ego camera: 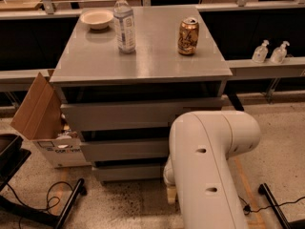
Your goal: Open bottom drawer
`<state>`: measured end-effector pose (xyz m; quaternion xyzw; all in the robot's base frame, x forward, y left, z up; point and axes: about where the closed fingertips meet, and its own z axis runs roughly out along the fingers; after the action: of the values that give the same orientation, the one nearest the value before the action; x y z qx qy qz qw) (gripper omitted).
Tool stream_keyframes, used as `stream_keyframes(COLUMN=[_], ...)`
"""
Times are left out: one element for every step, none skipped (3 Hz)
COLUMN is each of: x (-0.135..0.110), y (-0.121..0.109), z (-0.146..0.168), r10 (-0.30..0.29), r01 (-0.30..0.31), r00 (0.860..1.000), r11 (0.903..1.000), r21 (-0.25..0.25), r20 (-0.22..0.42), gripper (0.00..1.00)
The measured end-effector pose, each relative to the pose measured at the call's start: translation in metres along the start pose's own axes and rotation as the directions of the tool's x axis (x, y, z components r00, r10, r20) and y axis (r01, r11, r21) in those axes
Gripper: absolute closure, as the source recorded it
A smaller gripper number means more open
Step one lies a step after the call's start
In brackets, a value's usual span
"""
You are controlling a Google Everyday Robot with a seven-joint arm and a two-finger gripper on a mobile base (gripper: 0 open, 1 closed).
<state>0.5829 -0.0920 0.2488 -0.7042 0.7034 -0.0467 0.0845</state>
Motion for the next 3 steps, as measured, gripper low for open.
stream_keyframes(x=[0.0, -0.005, -0.012], y=[-0.013, -0.028, -0.035], z=[0.02, 0.038, 0.055], r10=[-0.001, 0.002, 0.013], r01=[0.001, -0.002, -0.013], r00=[1.0, 1.0, 0.999], r11=[0.9999, 0.9999, 0.9999], r21=[0.011, 0.016, 0.006], r20=[0.012, 0.022, 0.035], gripper=[0.0, 0.0, 0.0])
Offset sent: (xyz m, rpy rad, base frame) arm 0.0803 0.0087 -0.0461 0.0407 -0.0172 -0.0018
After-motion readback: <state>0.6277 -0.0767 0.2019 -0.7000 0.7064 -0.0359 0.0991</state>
